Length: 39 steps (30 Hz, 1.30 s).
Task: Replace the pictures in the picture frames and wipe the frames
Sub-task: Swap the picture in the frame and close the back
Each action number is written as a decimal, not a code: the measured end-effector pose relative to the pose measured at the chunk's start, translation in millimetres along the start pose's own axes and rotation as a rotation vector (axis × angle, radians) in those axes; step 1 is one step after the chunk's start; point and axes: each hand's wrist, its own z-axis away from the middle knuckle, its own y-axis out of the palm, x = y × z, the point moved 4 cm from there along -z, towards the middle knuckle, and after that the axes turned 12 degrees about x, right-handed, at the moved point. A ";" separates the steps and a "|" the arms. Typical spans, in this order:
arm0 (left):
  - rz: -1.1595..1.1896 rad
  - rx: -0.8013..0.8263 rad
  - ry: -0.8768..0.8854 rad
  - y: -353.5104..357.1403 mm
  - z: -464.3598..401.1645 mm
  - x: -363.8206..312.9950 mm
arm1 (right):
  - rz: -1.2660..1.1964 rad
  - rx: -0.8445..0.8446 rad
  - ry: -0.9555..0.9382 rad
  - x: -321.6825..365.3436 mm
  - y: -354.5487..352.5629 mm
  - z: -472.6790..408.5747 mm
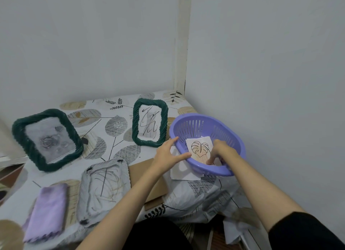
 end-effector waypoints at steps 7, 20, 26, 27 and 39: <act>0.044 0.003 -0.007 0.2 1.2 0.2 | -0.089 -0.166 0.030 -11.0 -7.9 -6.7; 0.626 -0.068 0.051 -3.5 16.6 -37.7 | -0.366 -0.651 -0.629 27.7 -5.4 60.1; 1.256 0.015 -0.043 -28.9 36.5 -31.3 | -0.322 -0.341 -0.798 67.4 30.4 82.4; 1.228 0.001 -0.021 -33.3 42.5 -29.3 | -0.344 -0.305 -0.803 72.3 34.3 84.1; 0.815 -0.227 0.054 -118.1 126.1 43.4 | -0.723 -0.111 -0.890 151.1 97.1 86.3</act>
